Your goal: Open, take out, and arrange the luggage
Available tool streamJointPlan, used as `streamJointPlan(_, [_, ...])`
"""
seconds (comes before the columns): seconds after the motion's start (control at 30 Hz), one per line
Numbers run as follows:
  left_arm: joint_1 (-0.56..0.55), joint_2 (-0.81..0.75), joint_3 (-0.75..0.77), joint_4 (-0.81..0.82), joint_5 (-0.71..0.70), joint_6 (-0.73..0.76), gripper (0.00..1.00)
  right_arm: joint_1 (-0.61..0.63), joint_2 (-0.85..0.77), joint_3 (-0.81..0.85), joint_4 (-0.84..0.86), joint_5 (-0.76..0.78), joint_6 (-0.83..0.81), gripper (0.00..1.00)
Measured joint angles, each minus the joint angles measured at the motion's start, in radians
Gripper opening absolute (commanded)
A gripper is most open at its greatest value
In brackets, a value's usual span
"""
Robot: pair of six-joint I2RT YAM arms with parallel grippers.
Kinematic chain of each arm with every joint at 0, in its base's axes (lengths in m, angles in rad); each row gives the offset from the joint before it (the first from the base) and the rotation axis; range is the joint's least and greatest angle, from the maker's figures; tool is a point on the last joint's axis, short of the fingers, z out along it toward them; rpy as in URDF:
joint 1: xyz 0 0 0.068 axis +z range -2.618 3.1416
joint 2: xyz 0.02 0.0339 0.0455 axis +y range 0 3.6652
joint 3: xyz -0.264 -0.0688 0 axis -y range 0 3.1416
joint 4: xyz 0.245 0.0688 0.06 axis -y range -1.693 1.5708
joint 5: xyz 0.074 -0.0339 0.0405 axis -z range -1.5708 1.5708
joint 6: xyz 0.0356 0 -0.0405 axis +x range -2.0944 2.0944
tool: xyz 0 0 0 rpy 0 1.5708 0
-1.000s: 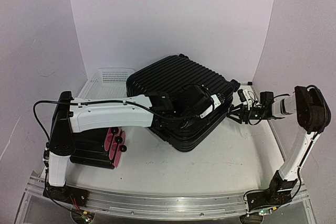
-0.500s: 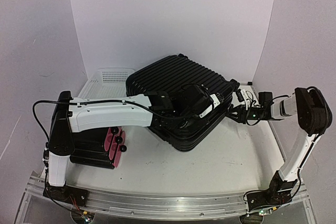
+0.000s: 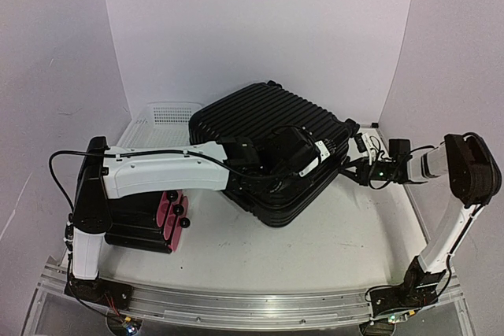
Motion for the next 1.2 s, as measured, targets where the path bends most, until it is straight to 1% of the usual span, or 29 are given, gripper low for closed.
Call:
streamJointPlan(0.1, [0.0,0.0,0.0,0.0,-0.003,-0.004,0.53,0.004,-0.028,-0.021,0.013,0.045,0.015,0.0])
streamJointPlan(0.2, [-0.001,-0.001,-0.001,0.001,-0.01,-0.014,0.53,0.006,-0.06,-0.036,0.015,0.104,0.018,0.0])
streamJointPlan(0.4, [-0.004,-0.011,-0.022,0.011,-0.018,-0.022,0.53,0.018,-0.081,-0.04,-0.005,0.232,-0.029,0.0])
streamJointPlan(0.57, [-0.005,-0.021,-0.036,0.015,-0.019,-0.027,0.53,-0.012,-0.07,0.008,-0.028,0.26,-0.064,0.0])
streamJointPlan(0.7, [-0.006,-0.024,-0.042,0.019,-0.021,-0.034,0.52,-0.049,-0.026,0.054,-0.04,0.225,-0.088,0.0])
streamJointPlan(0.93, [-0.008,-0.031,-0.058,0.032,-0.027,-0.041,0.52,-0.095,0.111,0.197,-0.068,0.066,-0.115,0.0])
streamJointPlan(1.2, [-0.01,-0.039,-0.073,0.035,-0.037,-0.048,0.52,-0.125,0.254,0.36,-0.099,-0.077,-0.119,0.0])
